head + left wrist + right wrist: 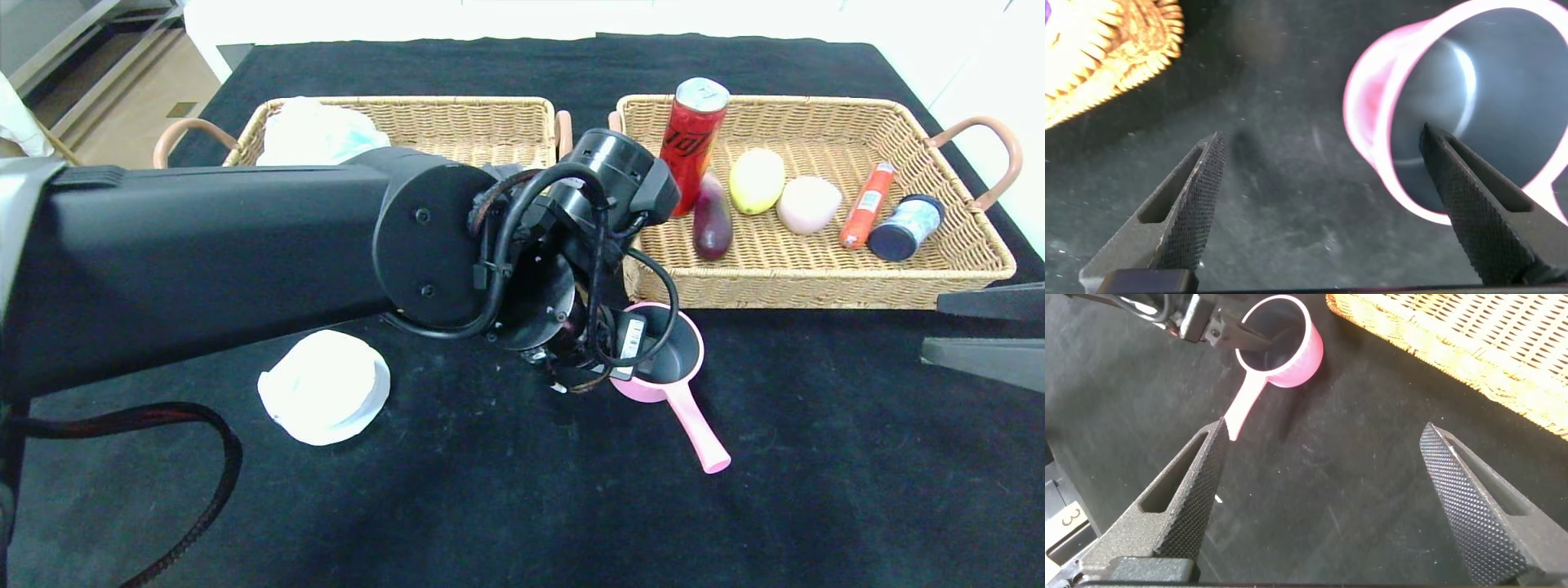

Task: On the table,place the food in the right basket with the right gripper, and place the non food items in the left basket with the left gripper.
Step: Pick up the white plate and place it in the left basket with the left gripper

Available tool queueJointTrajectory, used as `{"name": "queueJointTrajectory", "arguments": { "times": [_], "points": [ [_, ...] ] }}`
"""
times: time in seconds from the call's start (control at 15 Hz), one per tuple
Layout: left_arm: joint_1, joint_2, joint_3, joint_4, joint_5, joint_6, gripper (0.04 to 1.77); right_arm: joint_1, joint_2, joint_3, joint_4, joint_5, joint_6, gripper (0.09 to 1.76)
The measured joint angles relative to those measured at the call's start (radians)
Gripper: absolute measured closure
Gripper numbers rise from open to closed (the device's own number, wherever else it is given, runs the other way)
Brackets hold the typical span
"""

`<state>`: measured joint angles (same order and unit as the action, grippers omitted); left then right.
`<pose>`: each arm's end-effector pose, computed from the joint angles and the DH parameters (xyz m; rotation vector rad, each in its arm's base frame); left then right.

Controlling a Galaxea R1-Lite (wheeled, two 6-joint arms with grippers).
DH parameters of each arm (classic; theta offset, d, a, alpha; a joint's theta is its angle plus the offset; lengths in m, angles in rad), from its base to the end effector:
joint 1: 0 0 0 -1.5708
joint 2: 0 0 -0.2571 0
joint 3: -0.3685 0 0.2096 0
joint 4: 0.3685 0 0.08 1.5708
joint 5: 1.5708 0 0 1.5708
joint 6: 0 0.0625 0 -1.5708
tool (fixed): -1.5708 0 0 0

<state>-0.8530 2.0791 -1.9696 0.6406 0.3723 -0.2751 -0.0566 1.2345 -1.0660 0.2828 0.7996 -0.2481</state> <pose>0.2992 -0.3081 0.1841 0.1739 0.6716 -0.3659 0.2339 0.0316 0.2304 -0.0416 0.3260 0.7753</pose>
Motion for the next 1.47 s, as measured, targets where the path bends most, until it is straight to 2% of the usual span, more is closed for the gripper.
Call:
{"name": "queueJointTrajectory", "arguments": {
  "times": [0.27, 0.87, 0.93, 1.2, 1.4, 1.47],
  "points": [
    [-0.002, 0.009, 0.0, -0.007, 0.036, 0.025, 0.09, 0.0, -0.001, 0.0, 0.0, 0.0, 0.0, 0.14],
    [-0.003, 0.02, -0.003, -0.008, 0.037, 0.04, 0.09, 0.0, -0.002, 0.0, 0.0, 0.0, 0.0, 0.14],
    [-0.003, 0.02, -0.003, -0.008, 0.037, 0.04, 0.18, 0.0, -0.002, 0.0, 0.0, 0.0, 0.0, 0.14],
    [-0.003, 0.02, -0.003, -0.008, 0.037, 0.039, 0.79, 0.0, -0.002, 0.0, 0.0, 0.0, 0.0, 0.14],
    [-0.003, 0.02, -0.003, -0.007, 0.036, 0.039, 1.13, -0.001, -0.002, 0.0, 0.001, 0.0, 0.0, 0.14],
    [-0.003, 0.02, -0.004, -0.011, 0.031, 0.039, 1.69, -0.001, -0.002, 0.0, 0.0, 0.001, 0.0, 0.14]
  ]
}}
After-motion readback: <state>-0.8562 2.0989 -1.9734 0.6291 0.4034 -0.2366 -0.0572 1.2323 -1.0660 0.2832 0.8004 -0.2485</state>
